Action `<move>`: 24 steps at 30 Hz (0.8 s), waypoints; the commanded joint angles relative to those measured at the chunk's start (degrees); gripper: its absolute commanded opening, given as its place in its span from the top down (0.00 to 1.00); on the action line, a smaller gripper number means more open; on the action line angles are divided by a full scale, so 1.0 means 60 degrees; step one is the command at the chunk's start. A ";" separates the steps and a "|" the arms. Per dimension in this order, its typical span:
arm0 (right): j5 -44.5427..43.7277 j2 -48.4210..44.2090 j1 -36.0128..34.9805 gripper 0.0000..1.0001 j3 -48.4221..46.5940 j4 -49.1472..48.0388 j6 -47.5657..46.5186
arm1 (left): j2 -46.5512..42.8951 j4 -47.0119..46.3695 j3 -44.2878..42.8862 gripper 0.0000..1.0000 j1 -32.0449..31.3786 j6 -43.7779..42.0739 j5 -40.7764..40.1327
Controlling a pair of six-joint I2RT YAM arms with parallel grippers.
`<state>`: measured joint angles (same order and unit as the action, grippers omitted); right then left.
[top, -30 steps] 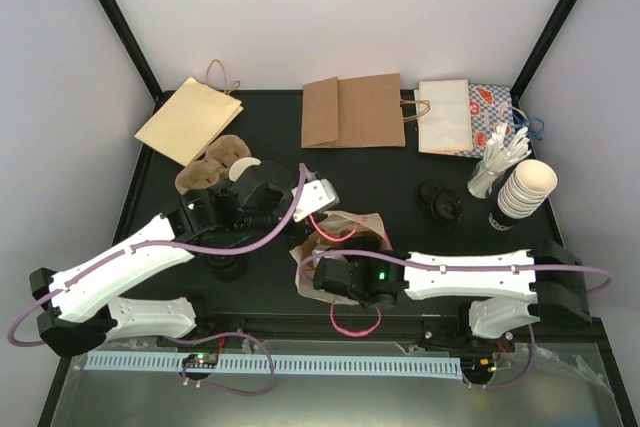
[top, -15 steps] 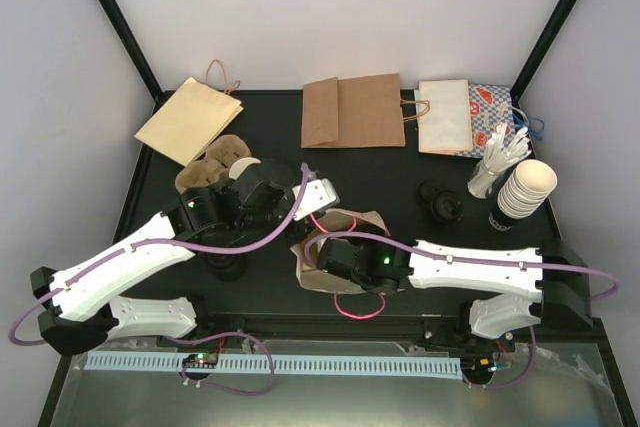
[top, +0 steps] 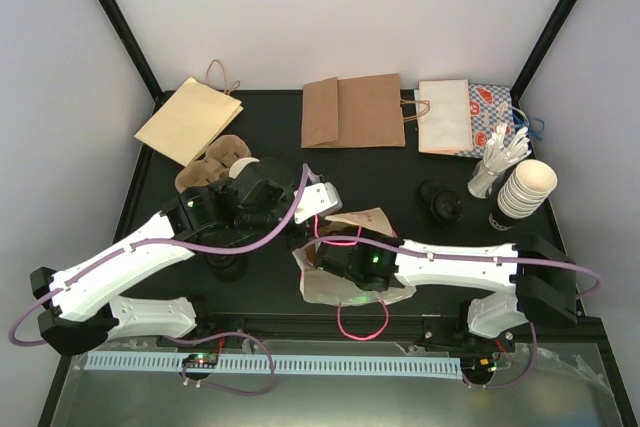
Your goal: Pack the takeout coffee
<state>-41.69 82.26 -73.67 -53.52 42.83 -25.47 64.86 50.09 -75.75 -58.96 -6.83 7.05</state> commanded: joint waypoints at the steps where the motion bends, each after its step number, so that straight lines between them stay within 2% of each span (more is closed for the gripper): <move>1: 0.0345 0.0158 0.0109 0.99 0.0193 -0.0579 -0.0143 | -0.0159 -0.0487 -0.0394 0.99 -0.0047 0.0229 0.0846; 24: 0.0965 0.0178 0.0107 0.99 0.0204 -0.0752 -0.0281 | -0.0361 -0.0948 -0.0325 0.99 -0.0032 0.0479 0.1705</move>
<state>-36.91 83.07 -73.52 -52.45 39.77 -26.89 64.84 49.67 -75.75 -58.87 -4.47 11.53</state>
